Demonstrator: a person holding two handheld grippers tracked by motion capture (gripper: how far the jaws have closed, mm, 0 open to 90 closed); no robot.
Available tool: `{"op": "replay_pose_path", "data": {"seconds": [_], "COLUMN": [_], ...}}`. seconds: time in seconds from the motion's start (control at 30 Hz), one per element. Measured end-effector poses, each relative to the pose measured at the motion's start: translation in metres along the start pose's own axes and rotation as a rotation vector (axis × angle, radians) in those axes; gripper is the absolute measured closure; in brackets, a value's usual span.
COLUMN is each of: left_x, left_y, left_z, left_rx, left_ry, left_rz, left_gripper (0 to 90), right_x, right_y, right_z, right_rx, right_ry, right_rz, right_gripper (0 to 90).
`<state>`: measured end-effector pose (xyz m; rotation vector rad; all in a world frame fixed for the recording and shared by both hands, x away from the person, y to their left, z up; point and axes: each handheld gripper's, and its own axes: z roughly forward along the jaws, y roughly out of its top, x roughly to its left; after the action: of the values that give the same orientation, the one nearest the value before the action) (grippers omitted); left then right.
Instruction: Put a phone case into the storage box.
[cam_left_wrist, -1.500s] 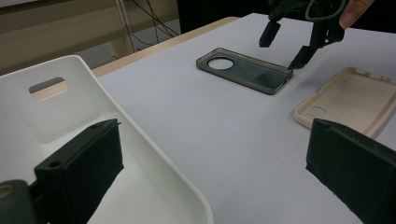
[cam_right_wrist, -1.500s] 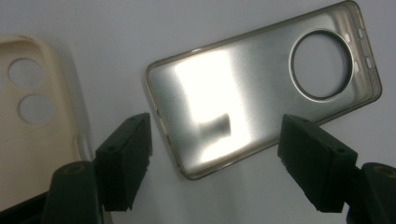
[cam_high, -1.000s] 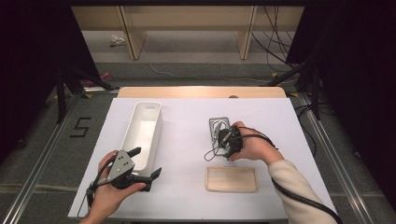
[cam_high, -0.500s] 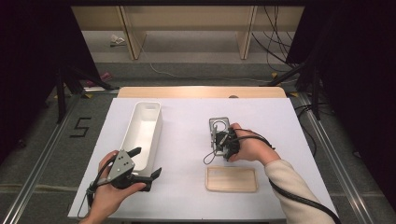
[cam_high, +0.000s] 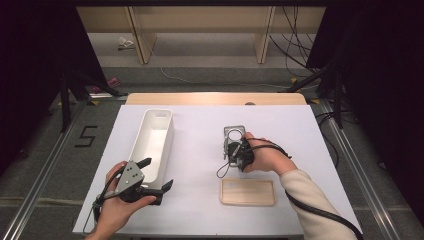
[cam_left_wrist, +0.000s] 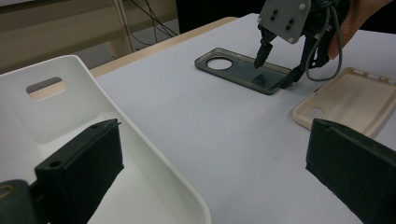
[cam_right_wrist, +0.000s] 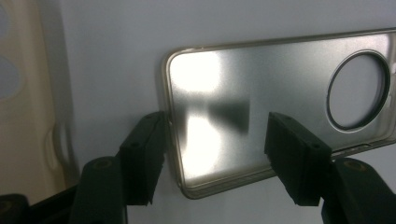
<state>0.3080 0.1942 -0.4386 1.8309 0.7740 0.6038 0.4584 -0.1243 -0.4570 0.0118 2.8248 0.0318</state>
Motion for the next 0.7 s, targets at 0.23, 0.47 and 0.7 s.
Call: {"op": "replay_pose_path", "data": {"seconds": [0.23,0.47,0.7], "left_x": [-0.0006,-0.0006,-0.0008], "left_y": [0.0001,-0.0001,0.0001], "left_z": [0.0004,0.0006,0.0005], "left_rx": [0.0,0.003,0.001], "left_ry": [-0.001,0.0,0.002], "left_rz": [0.0,0.001,0.002], "left_gripper": [3.3,3.6,3.7], "right_x": [0.0011,0.0016,0.0028], "right_y": [0.0008,0.0024,0.0036], "right_z": [-0.0011,-0.0016,-0.0017], "right_rx": [0.004,0.014,0.024], "right_ry": [0.041,0.077,0.103], "right_rz": [-0.034,-0.055,-0.06], "right_gripper": [54.0,65.0,73.0]}}
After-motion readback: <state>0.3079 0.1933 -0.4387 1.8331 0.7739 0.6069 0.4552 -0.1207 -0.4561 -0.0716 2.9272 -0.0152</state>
